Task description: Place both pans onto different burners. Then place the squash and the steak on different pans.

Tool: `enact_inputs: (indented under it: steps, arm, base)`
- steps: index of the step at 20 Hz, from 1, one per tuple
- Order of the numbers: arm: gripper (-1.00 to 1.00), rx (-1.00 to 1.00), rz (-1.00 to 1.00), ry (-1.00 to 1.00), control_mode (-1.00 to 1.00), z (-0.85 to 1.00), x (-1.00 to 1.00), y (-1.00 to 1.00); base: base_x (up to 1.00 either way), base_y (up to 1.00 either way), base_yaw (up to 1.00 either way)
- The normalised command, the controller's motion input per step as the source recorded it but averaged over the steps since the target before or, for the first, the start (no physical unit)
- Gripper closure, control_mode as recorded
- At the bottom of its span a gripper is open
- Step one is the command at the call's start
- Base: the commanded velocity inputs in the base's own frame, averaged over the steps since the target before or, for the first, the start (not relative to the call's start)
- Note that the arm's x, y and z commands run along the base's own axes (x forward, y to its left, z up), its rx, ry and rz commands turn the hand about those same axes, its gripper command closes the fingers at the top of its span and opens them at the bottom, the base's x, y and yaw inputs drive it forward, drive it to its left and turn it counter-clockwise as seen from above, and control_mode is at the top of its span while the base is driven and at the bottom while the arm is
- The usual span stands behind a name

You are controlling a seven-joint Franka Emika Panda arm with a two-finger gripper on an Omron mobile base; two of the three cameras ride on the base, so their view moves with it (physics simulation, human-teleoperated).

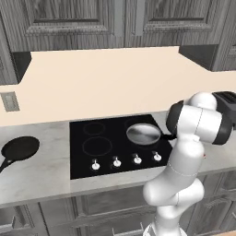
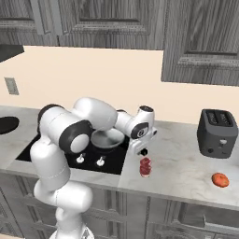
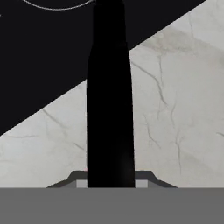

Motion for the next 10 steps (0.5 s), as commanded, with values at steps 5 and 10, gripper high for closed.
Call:
enact_inputs:
  steps: [5,10]
  arm:
    - [1.00,0.00,0.08,-0.01,-1.00,-0.20,0.00,-0.10]
    - [1.00,0.00,0.09,0.00,-1.00,-0.10,0.00,-0.20]
  base:
    - [0.00,0.00,0.00]
    - [0.00,0.00,0.00]
